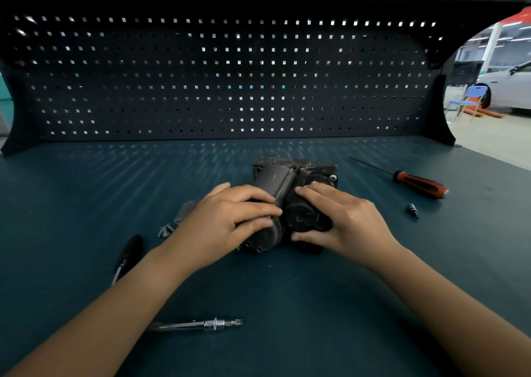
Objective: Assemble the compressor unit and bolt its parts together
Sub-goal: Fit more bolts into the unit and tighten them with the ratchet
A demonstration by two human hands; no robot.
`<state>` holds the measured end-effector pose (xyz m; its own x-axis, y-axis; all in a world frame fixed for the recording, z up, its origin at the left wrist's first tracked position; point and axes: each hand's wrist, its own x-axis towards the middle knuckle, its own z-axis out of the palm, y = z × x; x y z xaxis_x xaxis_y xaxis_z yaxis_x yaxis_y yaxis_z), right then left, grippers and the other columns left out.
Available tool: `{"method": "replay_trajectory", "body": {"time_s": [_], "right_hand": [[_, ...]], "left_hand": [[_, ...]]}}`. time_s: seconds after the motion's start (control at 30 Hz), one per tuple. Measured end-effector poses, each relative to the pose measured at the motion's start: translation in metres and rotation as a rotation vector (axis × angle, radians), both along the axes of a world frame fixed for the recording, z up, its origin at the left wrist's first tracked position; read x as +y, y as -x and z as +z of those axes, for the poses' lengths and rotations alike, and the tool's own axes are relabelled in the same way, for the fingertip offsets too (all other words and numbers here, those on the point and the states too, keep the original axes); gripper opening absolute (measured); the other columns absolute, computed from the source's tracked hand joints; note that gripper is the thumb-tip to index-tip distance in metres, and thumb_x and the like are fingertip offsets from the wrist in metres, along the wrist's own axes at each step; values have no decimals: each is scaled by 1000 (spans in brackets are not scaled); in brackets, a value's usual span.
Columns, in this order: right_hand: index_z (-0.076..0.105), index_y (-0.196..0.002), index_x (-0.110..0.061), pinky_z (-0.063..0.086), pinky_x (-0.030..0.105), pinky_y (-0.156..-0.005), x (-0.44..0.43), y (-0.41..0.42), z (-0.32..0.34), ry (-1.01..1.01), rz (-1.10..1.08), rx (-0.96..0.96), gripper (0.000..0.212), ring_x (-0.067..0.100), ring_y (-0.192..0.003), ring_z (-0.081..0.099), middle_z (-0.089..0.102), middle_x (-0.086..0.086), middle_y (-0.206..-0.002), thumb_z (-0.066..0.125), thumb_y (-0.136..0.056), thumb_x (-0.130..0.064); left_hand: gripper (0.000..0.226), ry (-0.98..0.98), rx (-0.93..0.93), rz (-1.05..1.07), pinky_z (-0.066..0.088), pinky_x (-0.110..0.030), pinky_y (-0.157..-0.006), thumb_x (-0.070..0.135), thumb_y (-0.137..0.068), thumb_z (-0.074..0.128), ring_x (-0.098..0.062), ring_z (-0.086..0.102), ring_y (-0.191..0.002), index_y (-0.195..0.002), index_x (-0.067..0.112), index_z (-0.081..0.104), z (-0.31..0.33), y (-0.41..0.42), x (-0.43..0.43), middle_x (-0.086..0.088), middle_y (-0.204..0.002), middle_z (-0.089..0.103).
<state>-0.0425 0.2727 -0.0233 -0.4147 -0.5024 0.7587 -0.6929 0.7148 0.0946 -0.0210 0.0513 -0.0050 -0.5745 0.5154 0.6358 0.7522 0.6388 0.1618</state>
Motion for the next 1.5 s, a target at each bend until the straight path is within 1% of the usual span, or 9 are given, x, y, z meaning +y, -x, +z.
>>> {"method": "replay_trajectory", "body": {"time_s": [0.2, 0.4, 0.57, 0.73, 0.87, 1.1, 1.27, 1.4, 1.5], "right_hand": [[67, -108, -3, 57, 39, -52, 1, -3, 0, -14, -12, -29, 63, 27, -88, 70, 69, 12, -104, 70, -62, -46], [67, -108, -3, 58, 37, -54, 3, -4, 0, -25, -20, -50, 63, 25, -86, 70, 70, 12, -102, 71, -62, -47], [67, -107, -2, 55, 38, -78, 5, -3, 5, -96, -21, -110, 66, 26, -90, 68, 69, 11, -100, 82, -59, -44], [65, -112, -15, 40, 29, -94, 2, -7, 19, 207, 99, -461, 59, 7, -103, 55, 64, -3, -108, 52, -76, -60], [59, -118, -22, 27, 42, -107, -10, -6, 16, 68, -63, -460, 55, 8, -124, 40, 55, -10, -122, 34, -83, -57], [58, -108, -22, 28, 34, -95, -22, -3, 17, -12, -127, -437, 36, 8, -114, 43, 53, -11, -116, 35, -92, -45], [58, -109, -23, 26, 39, -101, -22, -4, 18, 14, -124, -480, 35, 7, -116, 42, 55, -10, -117, 35, -92, -42], [60, -101, -18, 25, 42, -105, -26, -3, 19, 20, -153, -476, 31, 11, -108, 47, 58, -6, -106, 38, -91, -38], [58, -104, -17, 22, 43, -107, -27, -3, 20, 19, -167, -489, 36, 10, -108, 46, 56, -9, -103, 33, -91, -40]], "left_hand": [[35, -36, 4, -17, 30, -40, -98, 38, -85, 46, 1, 52, -102, -102, 22, 72, -4, 3, 2, 20, -106, 56], [29, -19, 115, 8, 40, -35, -92, 28, -87, 50, -5, 54, -100, -97, 14, 73, -12, 0, 7, 2, -102, 68], [28, 7, 167, 16, 38, -40, -93, 26, -86, 51, -6, 54, -100, -95, 13, 74, -14, 0, 9, 0, -100, 69], [32, 17, 198, 8, 34, -33, -95, 31, -90, 48, -7, 54, -100, -95, 12, 73, -15, 2, 8, -2, -100, 69], [40, 12, 252, 0, 34, -33, -94, 34, -94, 41, -9, 54, -99, -95, 11, 73, -17, 3, 9, -4, -99, 69], [41, -13, 227, -17, 33, -31, -94, 35, -94, 41, -9, 54, -99, -96, 10, 73, -16, 4, 10, -4, -100, 69], [38, -13, 191, -23, 31, -26, -97, 37, -92, 44, -6, 54, -100, -98, 13, 73, -16, 5, 9, -1, -102, 68], [28, -101, 77, -26, 28, -31, -101, 33, -84, 53, 1, 53, -101, -99, 20, 72, -16, 6, 9, 12, -111, 59], [30, -75, 122, -39, 27, -22, -100, 36, -86, 52, 0, 54, -99, -99, 18, 73, -15, 6, 9, 12, -105, 64]]}}
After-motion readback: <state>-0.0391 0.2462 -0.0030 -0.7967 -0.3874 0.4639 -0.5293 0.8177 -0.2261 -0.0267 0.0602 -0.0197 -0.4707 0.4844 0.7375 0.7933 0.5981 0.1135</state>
